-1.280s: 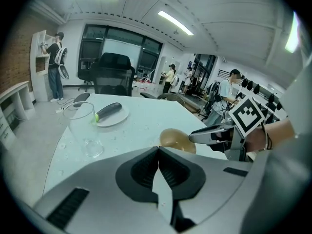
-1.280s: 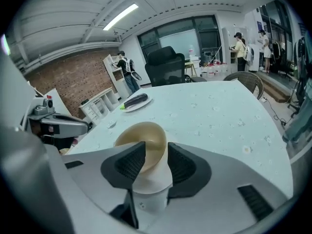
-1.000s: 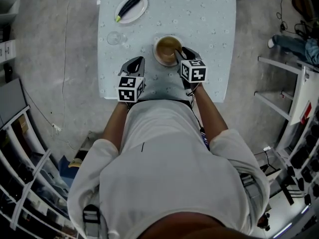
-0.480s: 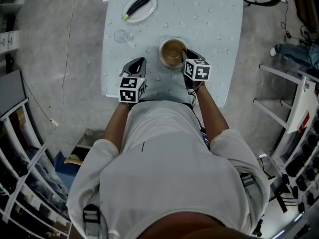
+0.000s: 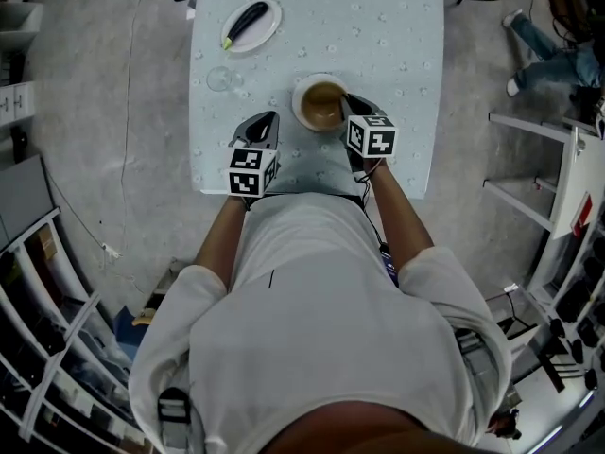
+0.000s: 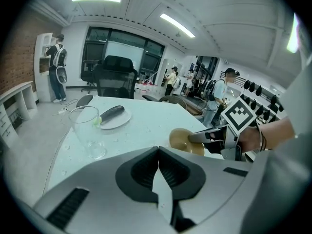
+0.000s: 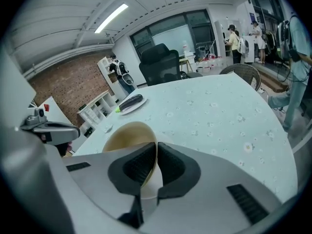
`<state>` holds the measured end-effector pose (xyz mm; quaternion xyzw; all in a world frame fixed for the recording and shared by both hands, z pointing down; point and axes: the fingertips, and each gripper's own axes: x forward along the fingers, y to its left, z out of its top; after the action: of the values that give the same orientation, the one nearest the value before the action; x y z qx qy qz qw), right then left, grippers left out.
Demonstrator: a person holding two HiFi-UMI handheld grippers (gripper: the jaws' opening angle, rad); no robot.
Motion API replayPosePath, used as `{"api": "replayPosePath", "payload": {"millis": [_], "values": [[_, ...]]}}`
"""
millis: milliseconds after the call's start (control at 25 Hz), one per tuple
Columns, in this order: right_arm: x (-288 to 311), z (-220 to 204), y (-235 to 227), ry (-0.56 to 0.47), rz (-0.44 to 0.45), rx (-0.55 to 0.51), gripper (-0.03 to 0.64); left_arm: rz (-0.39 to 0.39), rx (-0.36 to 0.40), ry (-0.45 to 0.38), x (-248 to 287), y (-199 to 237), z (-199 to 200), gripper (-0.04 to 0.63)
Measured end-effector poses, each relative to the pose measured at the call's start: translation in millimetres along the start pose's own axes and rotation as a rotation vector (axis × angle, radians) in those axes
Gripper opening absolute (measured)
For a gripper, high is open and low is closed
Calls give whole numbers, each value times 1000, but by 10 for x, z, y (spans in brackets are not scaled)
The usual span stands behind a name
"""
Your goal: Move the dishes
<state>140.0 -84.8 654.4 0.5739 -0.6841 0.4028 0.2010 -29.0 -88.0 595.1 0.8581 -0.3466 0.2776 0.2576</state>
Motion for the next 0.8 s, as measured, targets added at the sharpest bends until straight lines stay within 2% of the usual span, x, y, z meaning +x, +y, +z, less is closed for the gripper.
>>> {"api": "replayPosePath", "payload": {"millis": [400, 800], "values": [[-428, -54, -403, -75, -98, 85, 17, -111, 100, 22, 200, -423, 81, 18], [-1053, -531, -1091, -115, -264, 242, 18, -247, 228, 66, 444, -976, 132, 18]]}}
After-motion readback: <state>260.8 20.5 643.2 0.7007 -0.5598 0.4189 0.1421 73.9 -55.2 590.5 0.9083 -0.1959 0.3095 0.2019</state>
